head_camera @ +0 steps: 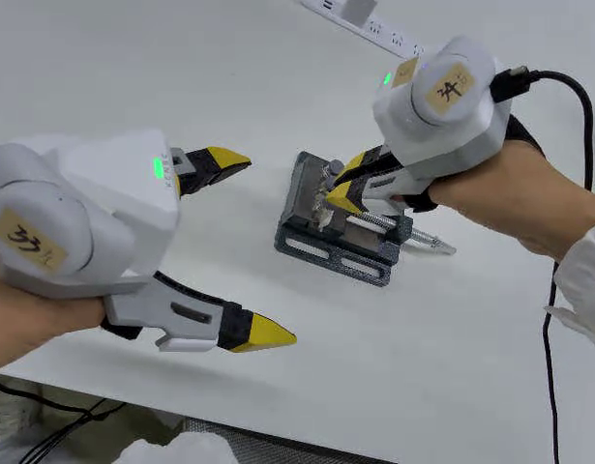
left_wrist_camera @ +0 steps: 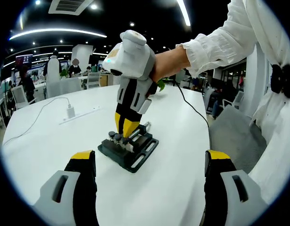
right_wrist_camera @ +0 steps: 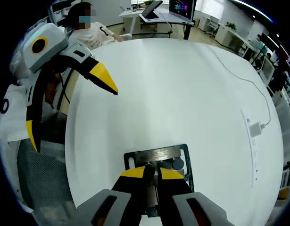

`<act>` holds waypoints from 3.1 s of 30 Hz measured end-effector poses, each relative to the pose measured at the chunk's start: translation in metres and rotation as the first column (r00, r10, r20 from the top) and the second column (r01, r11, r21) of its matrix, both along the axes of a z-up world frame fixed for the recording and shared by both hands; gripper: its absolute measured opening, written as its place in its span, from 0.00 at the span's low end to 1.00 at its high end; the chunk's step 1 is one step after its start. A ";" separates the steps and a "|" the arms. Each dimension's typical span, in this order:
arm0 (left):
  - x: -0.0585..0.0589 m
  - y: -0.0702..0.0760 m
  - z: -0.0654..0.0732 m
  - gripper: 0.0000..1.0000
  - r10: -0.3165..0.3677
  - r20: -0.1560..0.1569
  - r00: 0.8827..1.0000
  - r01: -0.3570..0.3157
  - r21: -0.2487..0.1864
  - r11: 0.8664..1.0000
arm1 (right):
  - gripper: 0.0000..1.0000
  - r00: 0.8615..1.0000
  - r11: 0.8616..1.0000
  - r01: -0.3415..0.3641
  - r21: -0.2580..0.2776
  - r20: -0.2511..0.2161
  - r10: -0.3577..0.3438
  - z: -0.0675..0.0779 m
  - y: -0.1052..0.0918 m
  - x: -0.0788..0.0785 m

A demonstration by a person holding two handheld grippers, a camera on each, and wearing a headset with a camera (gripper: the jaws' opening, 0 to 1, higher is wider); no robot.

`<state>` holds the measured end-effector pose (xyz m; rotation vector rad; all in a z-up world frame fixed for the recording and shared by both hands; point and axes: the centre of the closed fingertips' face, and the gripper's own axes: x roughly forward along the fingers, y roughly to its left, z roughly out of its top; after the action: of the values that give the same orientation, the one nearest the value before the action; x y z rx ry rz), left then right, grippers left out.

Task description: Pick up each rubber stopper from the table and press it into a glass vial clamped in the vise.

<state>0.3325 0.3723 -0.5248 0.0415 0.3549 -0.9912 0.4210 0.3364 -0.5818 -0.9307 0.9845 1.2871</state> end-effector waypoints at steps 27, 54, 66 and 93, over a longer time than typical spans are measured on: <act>0.000 -0.002 -0.001 0.94 -0.005 -0.010 1.000 0.005 -0.007 1.000 | 0.00 0.999 1.000 0.000 0.006 -0.044 0.001 -0.008 -0.004 -0.006; 0.003 -0.007 0.000 0.94 -0.008 -0.001 1.000 0.008 -0.020 1.000 | 0.00 0.997 0.997 -0.031 -0.071 -0.069 0.027 -0.013 -0.003 -0.004; 0.007 -0.008 0.002 0.93 -0.005 0.003 1.000 0.005 -0.031 1.000 | 0.00 0.997 0.995 -0.046 -0.090 -0.072 0.040 -0.016 -0.003 -0.003; 0.012 -0.008 0.005 0.93 0.001 0.017 1.000 0.000 -0.032 0.999 | 0.00 0.993 0.982 -0.085 -0.169 -0.093 0.070 -0.018 -0.001 -0.004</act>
<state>0.3447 0.3644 -0.5196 0.0206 0.3236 -0.9954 0.4169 0.3356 -0.6000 -1.0619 1.1513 1.3327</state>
